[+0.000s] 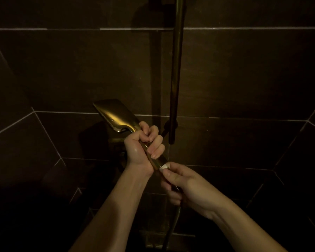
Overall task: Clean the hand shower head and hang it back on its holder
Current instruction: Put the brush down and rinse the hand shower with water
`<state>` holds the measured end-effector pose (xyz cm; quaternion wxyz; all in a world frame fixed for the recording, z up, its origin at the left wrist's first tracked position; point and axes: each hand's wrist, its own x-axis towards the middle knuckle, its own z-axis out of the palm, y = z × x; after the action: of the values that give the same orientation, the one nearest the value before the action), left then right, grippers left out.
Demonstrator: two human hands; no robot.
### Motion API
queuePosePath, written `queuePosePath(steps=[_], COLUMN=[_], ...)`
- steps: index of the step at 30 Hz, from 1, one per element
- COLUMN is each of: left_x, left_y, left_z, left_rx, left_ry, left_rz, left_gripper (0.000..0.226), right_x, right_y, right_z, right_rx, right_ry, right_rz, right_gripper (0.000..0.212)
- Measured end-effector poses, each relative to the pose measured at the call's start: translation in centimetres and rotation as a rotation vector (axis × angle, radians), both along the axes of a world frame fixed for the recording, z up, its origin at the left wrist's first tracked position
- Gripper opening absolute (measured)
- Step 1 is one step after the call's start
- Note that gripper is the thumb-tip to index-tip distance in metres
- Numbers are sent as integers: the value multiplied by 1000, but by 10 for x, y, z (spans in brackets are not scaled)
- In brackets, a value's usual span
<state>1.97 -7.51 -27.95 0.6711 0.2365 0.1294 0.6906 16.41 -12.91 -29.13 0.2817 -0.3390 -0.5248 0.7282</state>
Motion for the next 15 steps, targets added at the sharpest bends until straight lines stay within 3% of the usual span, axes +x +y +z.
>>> queuePosePath(steps=[5,8,10,13,15], left_x=[6,12,16,18,15], left_y=[-1,0,0,0,4], left_z=[4,4,2,-1,0], left_rx=[-97,-214,-302,-406,-449], left_ry=[46,-1,-17,-89,-208], left_rz=[127,190,190,152,124], left_gripper=[16,17,17,18,17], right_x=[-7,-10,-5,9,14], right_y=[-8,-10,-5,-2,-4], right_z=[0,-4,0,9,8], right_rx=[415,559,403,6,17], right_ry=[-425,-559,-512,-260,-325], right_rz=[-259,-350,-315,-147,-128], right_gripper=[18,20,23,28,31])
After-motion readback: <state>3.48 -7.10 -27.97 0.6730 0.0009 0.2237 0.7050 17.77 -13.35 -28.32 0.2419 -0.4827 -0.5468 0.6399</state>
